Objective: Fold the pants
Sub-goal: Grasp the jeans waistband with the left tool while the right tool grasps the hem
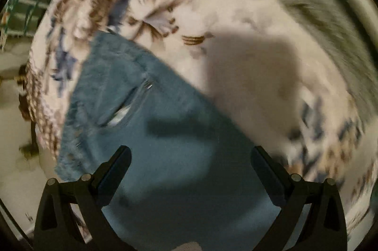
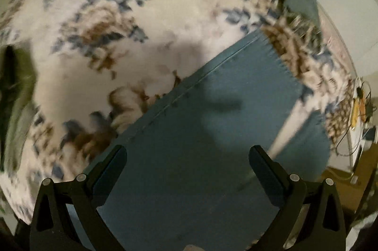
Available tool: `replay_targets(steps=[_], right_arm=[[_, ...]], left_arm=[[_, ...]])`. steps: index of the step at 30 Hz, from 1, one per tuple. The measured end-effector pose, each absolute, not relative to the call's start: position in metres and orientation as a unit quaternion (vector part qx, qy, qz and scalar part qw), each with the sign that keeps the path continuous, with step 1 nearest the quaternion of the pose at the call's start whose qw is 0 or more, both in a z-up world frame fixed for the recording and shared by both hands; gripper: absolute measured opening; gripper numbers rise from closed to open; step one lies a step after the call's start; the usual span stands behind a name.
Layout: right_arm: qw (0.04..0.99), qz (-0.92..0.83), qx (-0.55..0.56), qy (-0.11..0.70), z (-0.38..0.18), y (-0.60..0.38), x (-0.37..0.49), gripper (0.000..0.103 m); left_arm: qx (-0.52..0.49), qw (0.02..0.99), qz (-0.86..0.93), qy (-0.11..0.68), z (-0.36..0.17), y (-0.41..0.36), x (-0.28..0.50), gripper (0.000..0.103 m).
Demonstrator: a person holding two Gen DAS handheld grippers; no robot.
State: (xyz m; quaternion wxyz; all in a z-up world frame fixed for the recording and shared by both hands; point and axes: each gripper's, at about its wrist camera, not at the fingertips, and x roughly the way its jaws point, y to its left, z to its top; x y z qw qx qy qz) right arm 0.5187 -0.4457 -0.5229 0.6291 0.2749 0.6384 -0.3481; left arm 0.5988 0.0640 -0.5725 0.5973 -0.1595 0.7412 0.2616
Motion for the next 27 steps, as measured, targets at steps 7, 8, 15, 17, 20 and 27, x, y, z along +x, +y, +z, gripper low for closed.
replay_targets(steps=[7, 8, 15, 17, 20, 27], right_arm=[[0.569, -0.383, 0.349, 0.639, -0.612, -0.482, 0.531, 0.103], [0.562, -0.383, 0.364, 0.636, -0.62, -0.485, 0.531, 0.103], [0.567, -0.37, 0.375, 0.633, -0.637, -0.483, 0.523, 0.026], [0.577, -0.366, 0.368, 0.63, -0.629, -0.477, 0.519, 0.015], [0.601, -0.352, 0.365, 0.619, -0.612, -0.469, 0.506, 0.01], [0.647, -0.302, 0.381, 0.587, -0.551, -0.452, 0.449, 0.008]], left_arm=[[-0.181, 0.596, 0.296, 0.724, -0.593, 0.083, 0.602, 0.063], [-0.178, 0.605, 0.297, 0.717, -0.586, 0.082, 0.599, 0.046], [-0.198, 0.67, 0.26, 0.667, -0.517, 0.075, 0.568, 0.007], [-0.2, 0.683, 0.249, 0.657, -0.491, 0.072, 0.555, 0.006], [-0.211, 0.699, 0.235, 0.641, -0.447, 0.069, 0.533, 0.006], [-0.228, 0.735, 0.217, 0.601, -0.387, 0.09, 0.442, 0.005]])
